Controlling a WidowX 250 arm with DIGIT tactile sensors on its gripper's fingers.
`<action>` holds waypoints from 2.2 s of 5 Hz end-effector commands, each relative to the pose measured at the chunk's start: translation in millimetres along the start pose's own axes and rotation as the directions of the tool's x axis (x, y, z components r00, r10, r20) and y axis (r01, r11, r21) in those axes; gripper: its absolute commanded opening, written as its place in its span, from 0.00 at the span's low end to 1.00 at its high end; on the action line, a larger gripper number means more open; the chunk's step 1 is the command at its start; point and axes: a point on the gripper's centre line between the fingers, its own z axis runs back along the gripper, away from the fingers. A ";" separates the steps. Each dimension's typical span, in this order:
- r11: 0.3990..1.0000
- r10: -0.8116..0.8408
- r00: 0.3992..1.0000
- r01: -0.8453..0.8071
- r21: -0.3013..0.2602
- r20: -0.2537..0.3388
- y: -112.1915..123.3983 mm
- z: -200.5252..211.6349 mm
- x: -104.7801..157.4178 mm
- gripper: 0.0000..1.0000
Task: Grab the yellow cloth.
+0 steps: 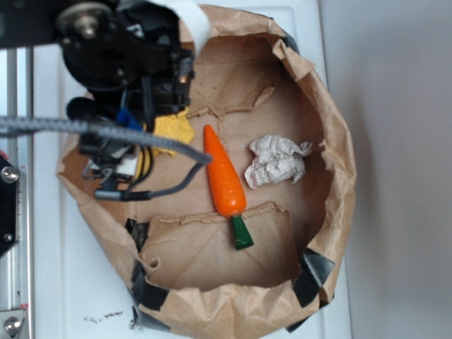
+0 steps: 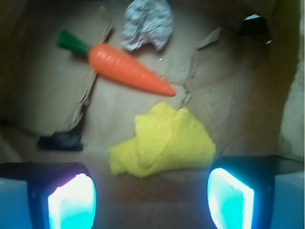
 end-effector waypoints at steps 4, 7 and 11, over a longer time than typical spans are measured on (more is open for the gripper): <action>0.993 0.036 0.997 -0.044 0.113 0.073 19.7 -65.2 -15.1 1.00; 0.969 0.113 0.993 -0.119 0.214 0.041 18.6 -107.0 -13.0 0.00; 0.972 0.201 0.974 -0.211 0.102 0.103 -3.9 -6.4 22.5 0.00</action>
